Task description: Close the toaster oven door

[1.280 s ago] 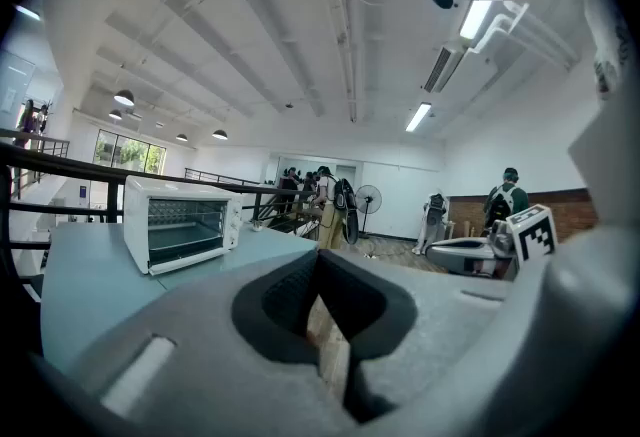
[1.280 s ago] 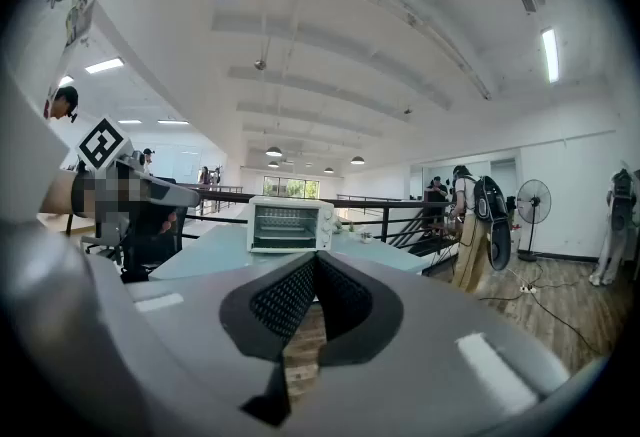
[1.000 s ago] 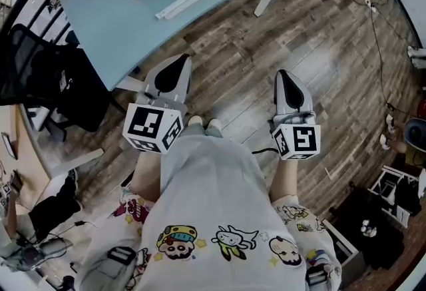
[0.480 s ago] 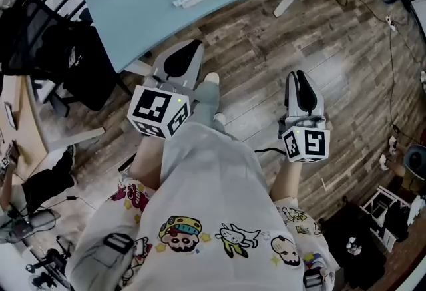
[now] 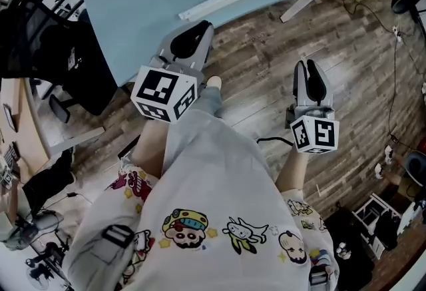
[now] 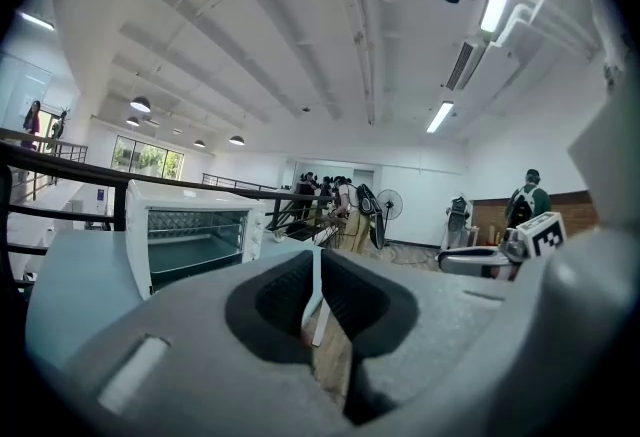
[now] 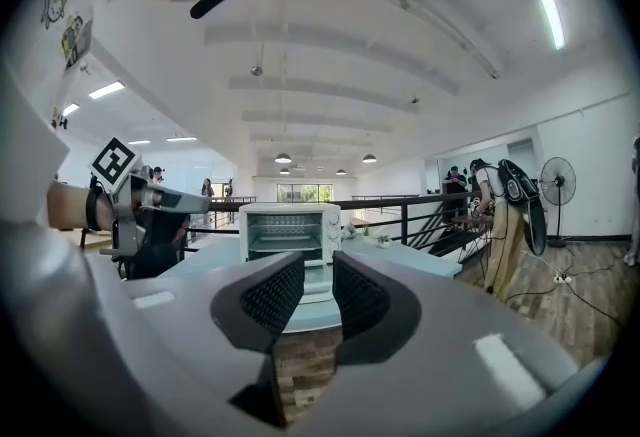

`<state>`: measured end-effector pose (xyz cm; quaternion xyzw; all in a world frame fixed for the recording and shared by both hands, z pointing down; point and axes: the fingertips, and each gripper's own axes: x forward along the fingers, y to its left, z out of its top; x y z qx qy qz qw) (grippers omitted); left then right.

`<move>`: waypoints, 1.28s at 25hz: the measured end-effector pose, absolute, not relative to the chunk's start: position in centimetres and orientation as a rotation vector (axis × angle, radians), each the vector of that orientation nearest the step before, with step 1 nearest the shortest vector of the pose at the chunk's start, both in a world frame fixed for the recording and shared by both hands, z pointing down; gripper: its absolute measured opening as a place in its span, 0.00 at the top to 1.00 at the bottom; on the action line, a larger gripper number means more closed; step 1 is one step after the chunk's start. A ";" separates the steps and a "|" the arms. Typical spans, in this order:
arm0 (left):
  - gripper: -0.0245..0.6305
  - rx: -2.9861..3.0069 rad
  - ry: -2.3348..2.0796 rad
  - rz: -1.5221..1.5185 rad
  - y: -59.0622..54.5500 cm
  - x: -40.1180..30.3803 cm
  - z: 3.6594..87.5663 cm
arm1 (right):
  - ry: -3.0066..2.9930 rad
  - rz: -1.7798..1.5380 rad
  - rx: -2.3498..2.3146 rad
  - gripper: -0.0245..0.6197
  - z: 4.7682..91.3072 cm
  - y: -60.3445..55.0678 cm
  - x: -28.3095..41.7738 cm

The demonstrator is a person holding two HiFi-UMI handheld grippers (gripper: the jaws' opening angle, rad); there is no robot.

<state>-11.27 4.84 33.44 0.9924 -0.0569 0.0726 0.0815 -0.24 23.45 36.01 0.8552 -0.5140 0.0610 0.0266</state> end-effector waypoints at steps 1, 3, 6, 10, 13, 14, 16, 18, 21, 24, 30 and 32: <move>0.93 2.964 -0.161 0.218 4.0 -10.4 33.5 | -1.581 0.188 2.645 0.83 36.0 22.6 0.5; 0.93 2.961 -0.151 0.228 2.4 -9.0 33.8 | -1.574 0.198 2.650 0.82 36.2 21.0 1.8; 0.92 2.958 -0.150 0.238 0.1 -7.3 34.2 | -1.583 0.218 2.644 0.81 36.5 18.5 3.4; 0.90 2.956 -0.144 0.228 -2.9 -5.4 34.3 | -1.587 0.222 2.627 0.80 36.6 15.3 5.2; 0.88 2.953 -0.145 0.225 -4.7 -4.4 34.5 | -1.593 0.213 2.608 0.79 36.5 13.1 6.2; 0.87 2.950 -0.149 0.227 -5.2 -4.3 34.6 | -1.598 0.211 2.598 0.79 36.4 12.4 6.5; 0.86 2.939 -0.171 0.231 -6.2 -4.4 34.9 | -1.618 0.214 2.573 0.78 36.4 11.0 6.8; 0.85 2.927 -0.202 0.234 -7.3 -4.7 35.3 | -1.645 0.224 2.545 0.77 36.5 9.5 7.0; 0.83 2.917 -0.261 0.237 -8.9 -5.0 35.7 | -1.683 0.235 2.509 0.76 36.8 7.5 7.8; 0.81 2.905 -0.352 0.232 -10.1 -5.2 35.8 | -1.747 0.241 2.457 0.74 37.1 5.4 9.0; 0.75 2.874 -0.548 0.222 -12.8 -4.5 36.2 | -1.904 0.228 2.333 0.70 37.4 0.7 12.3; 0.74 2.859 -0.622 0.209 -13.6 -3.7 36.2 | -1.963 0.217 2.280 0.69 37.3 -1.1 13.7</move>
